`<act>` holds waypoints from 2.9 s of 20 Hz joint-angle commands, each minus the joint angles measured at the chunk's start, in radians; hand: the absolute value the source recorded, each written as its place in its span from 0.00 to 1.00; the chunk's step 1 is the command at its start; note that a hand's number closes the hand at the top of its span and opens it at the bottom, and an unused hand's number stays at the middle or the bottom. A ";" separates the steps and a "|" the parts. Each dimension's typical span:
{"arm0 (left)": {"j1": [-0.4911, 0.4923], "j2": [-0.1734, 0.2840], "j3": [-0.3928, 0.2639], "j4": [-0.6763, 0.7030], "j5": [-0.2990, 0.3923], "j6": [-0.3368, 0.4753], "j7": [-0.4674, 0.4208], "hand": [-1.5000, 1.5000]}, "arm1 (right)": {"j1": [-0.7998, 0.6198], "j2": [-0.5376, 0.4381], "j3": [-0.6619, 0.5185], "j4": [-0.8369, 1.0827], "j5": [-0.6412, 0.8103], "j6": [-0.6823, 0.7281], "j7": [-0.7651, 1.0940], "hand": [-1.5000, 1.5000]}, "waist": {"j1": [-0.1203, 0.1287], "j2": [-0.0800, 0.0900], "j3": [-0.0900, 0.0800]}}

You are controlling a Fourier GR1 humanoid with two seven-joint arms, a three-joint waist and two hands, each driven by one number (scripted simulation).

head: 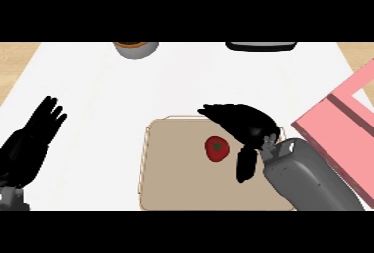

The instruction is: Pick the tomato from the tray and place it in the cardboard box

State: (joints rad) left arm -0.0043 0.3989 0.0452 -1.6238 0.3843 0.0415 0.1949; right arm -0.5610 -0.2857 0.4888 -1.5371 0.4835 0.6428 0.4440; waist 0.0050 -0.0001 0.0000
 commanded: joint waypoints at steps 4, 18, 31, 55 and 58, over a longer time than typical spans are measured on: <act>-0.072 -0.033 0.025 0.027 -0.030 -0.002 0.055 0.50 | 0.009 0.107 0.024 0.002 0.136 -0.001 0.016 0.00 | -0.004 0.000 0.000; -0.066 -0.031 0.126 0.060 -0.038 -0.108 0.045 0.50 | 0.024 0.156 -0.016 0.157 0.318 0.012 -0.070 0.00 | 0.000 0.001 0.000; -0.073 -0.109 0.105 -0.050 -0.093 -0.067 0.153 0.50 | 0.072 0.185 -0.031 0.205 0.443 0.020 -0.146 0.00 | 0.000 0.000 0.000; 0.006 -0.186 0.126 -0.031 -0.171 -0.140 0.059 0.50 | 0.014 0.266 -0.100 0.394 0.612 -0.105 -0.360 1.00 | 0.001 0.000 0.000; -0.018 -0.179 0.153 -0.050 -0.154 -0.128 0.098 0.50 | 0.123 0.262 -0.055 0.319 0.650 -0.147 -0.371 1.00 | -0.002 -0.001 0.000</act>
State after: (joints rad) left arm -0.0344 0.2296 0.1888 -1.6550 0.2313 -0.0888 0.2864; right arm -0.4982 -0.0296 0.4074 -1.1814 1.1015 0.5181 0.0950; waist 0.0046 -0.0018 -0.0002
